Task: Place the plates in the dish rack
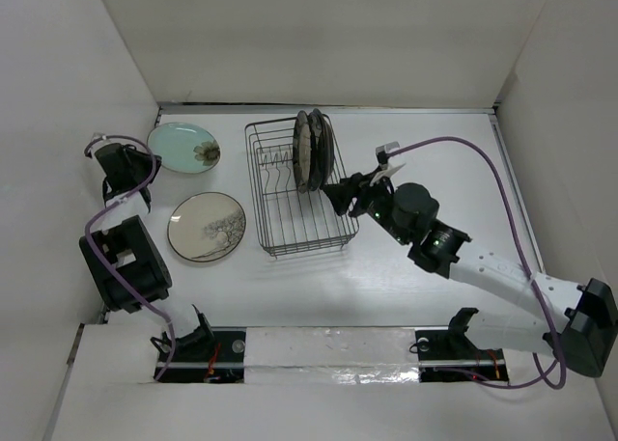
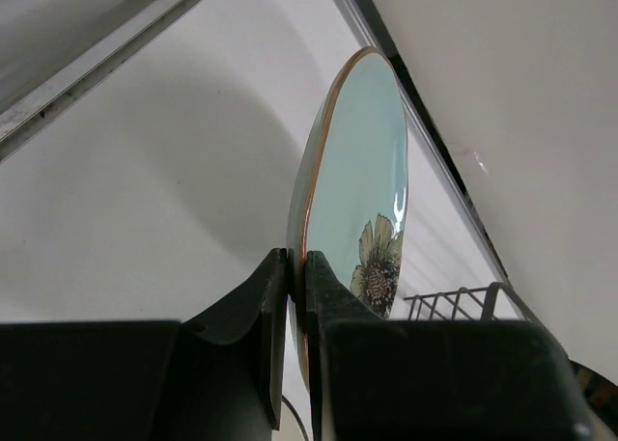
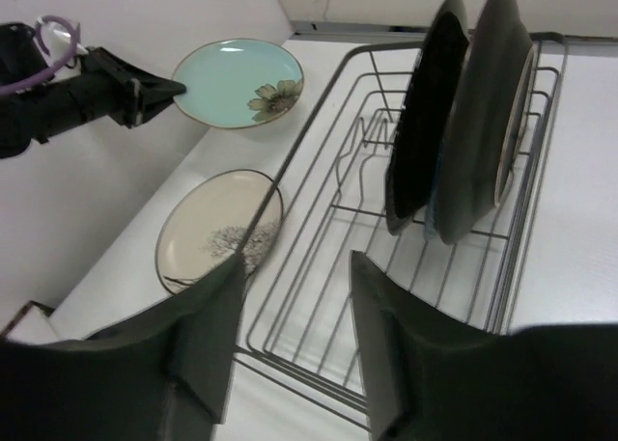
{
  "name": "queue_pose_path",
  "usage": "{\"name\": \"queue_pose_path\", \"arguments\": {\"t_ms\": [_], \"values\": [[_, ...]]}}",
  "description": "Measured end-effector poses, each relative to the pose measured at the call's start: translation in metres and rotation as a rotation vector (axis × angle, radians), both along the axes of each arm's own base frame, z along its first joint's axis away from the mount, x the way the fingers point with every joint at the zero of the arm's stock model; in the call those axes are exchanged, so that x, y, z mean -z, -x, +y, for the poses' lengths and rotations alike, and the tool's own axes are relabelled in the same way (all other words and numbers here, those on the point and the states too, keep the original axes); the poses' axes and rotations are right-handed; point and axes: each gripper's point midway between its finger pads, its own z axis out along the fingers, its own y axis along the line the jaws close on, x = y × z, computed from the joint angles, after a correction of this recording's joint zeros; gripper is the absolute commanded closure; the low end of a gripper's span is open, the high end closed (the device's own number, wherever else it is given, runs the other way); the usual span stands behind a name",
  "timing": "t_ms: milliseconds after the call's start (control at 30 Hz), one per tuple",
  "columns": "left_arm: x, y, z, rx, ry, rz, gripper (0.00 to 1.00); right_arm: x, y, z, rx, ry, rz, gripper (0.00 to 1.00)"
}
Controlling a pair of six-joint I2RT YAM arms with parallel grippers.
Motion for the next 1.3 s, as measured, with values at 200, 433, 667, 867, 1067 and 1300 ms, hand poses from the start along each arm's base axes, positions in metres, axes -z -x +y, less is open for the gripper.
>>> {"name": "queue_pose_path", "arguments": {"t_ms": [200,433,667,867,1067,1300], "values": [[-0.022,0.011,-0.007,-0.007,0.003,-0.056,1.0,-0.023,-0.006,0.039,-0.114,-0.004,-0.019,0.22],[-0.089,0.032,-0.024,0.004,-0.018,-0.206,1.0,-0.023,-0.027,0.111,-0.289,0.014,0.009,0.14],[-0.156,0.052,-0.056,0.073,-0.041,-0.377,1.0,-0.024,-0.059,0.142,-0.335,0.003,0.048,0.06],[-0.147,0.072,-0.082,0.139,0.027,-0.4,1.0,-0.038,-0.1,0.143,-0.316,-0.072,0.076,0.01],[-0.137,0.082,-0.105,0.203,0.1,-0.391,1.0,-0.017,-0.14,0.145,-0.312,-0.109,0.153,0.0],[-0.146,0.093,-0.128,0.29,0.133,-0.434,1.0,0.02,-0.147,0.162,-0.367,-0.106,0.247,0.01]]}}
